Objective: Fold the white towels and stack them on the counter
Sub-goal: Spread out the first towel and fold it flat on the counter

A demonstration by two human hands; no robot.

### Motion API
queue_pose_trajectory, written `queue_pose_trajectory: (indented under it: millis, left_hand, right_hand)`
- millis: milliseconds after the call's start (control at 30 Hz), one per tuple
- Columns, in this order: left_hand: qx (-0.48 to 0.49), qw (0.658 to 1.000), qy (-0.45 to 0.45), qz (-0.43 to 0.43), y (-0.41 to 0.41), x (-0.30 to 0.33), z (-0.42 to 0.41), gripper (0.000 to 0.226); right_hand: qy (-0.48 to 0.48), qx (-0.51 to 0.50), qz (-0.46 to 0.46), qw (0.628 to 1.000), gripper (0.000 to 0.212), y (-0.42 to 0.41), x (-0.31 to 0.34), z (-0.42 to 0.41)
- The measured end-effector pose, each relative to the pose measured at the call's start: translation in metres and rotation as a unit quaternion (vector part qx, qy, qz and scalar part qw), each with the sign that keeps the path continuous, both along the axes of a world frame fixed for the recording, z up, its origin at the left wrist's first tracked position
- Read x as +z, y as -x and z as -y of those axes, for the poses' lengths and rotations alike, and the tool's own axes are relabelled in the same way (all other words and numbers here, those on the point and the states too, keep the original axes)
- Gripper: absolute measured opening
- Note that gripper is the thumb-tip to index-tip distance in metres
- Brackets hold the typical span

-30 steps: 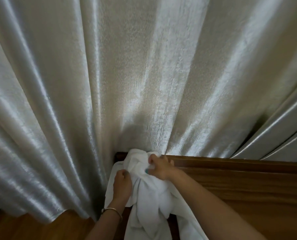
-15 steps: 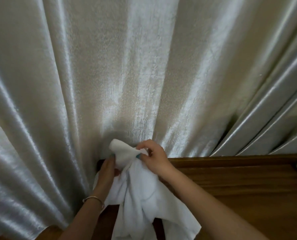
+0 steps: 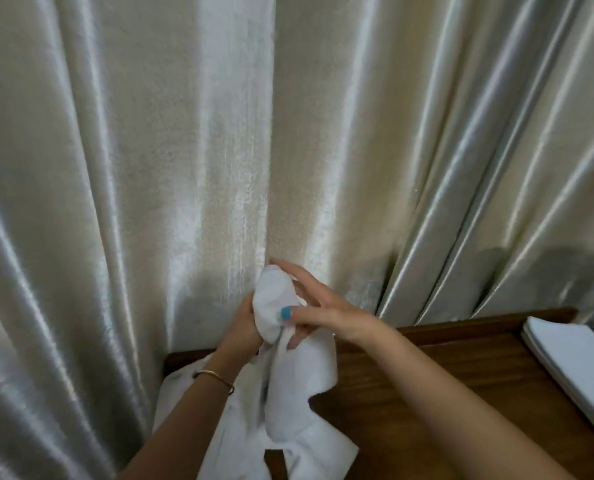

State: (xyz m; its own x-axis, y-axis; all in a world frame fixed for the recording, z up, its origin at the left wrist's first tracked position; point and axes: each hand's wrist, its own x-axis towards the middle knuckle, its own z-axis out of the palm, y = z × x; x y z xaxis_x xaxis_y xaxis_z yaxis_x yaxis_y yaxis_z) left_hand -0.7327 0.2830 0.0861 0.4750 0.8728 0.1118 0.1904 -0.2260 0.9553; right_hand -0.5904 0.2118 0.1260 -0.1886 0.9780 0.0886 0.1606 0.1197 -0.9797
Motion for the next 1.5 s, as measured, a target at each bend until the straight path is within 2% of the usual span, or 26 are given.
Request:
queue_pose_trajectory:
  millis: [67,100,200,267,333,467,533,600,700,767,800,900,967,1033,1167,1233,1300,1400,1500]
  left_hand:
    - [-0.009,0.999,-0.007,0.035,-0.014,0.019,0.022,0.037]
    - [-0.014,0.998,0.003,0.060,-0.025,0.031,0.032,0.035]
    - [-0.025,0.991,0.059,0.116,-0.069,0.063,0.060,0.011]
    - [-0.043,0.992,0.030,0.112,-0.094,0.074,0.081,0.008]
    - [-0.086,0.993,-0.012,0.084,-0.113,0.073,0.101,0.018]
    - [-0.157,0.984,-0.088,0.012,-0.141,0.054,0.122,0.039]
    - [-0.120,0.979,-0.157,-0.041,-0.154,0.046,0.131,0.032]
    - [-0.042,0.971,-0.224,-0.076,-0.166,0.041,0.139,0.016]
    - [0.032,0.960,-0.263,-0.086,-0.176,0.048,0.155,0.011]
    - [0.043,0.950,-0.294,-0.097,-0.176,0.053,0.164,0.014]
    - [0.045,0.941,-0.318,-0.109,-0.176,0.056,0.170,0.014]
    - [0.071,0.923,-0.357,-0.122,-0.172,0.064,0.183,0.014]
    - [0.097,0.919,-0.367,-0.107,-0.168,0.072,0.188,0.015]
    - [0.091,0.912,-0.383,-0.115,-0.164,0.079,0.194,0.018]
    - [0.108,0.906,-0.397,-0.104,-0.161,0.094,0.208,0.024]
    - [0.134,0.903,-0.400,-0.082,-0.158,0.101,0.211,0.024]
    - [0.159,0.900,-0.400,-0.068,-0.154,0.106,0.212,0.023]
    - [0.191,0.897,-0.393,-0.067,-0.144,0.107,0.211,0.023]
    - [0.216,0.892,-0.383,-0.108,-0.124,0.096,0.201,0.022]
  right_hand:
    - [0.010,-0.033,-0.049,0.998,0.052,-0.019,0.021,0.020]
    - [-0.009,-0.059,-0.041,0.997,0.041,-0.029,0.031,0.030]
    - [-0.121,-0.159,0.078,0.977,0.019,-0.062,0.055,0.060]
    - [-0.164,-0.220,0.143,0.951,0.019,-0.086,0.065,0.082]
    - [-0.180,-0.277,0.182,0.926,0.019,-0.112,0.070,0.105]
    - [-0.216,-0.375,0.197,0.880,0.025,-0.159,0.068,0.159]
    - [-0.205,-0.410,0.201,0.866,0.027,-0.182,0.061,0.184]
    - [-0.155,-0.410,0.233,0.868,0.018,-0.206,0.050,0.205]
    - [-0.109,-0.390,0.394,0.825,0.024,-0.242,0.035,0.232]
    - [-0.086,-0.360,0.450,0.813,0.016,-0.260,0.029,0.245]
    - [-0.073,-0.348,0.447,0.821,0.014,-0.265,0.027,0.250]
    - [-0.053,-0.326,0.351,0.876,0.024,-0.276,0.014,0.259]
    - [-0.049,-0.312,0.328,0.890,0.034,-0.284,-0.003,0.261]
    - [-0.038,-0.316,0.336,0.886,0.038,-0.285,-0.017,0.261]
    - [0.038,-0.310,0.396,0.864,0.030,-0.277,-0.043,0.261]
    - [0.096,-0.308,0.423,0.847,0.009,-0.269,-0.056,0.266]
    - [0.138,-0.341,0.386,0.846,0.019,-0.268,-0.076,0.271]
    - [0.171,-0.404,0.241,0.866,0.023,-0.270,-0.093,0.276]
    - [0.106,-0.470,0.202,0.853,0.027,-0.276,-0.092,0.279]
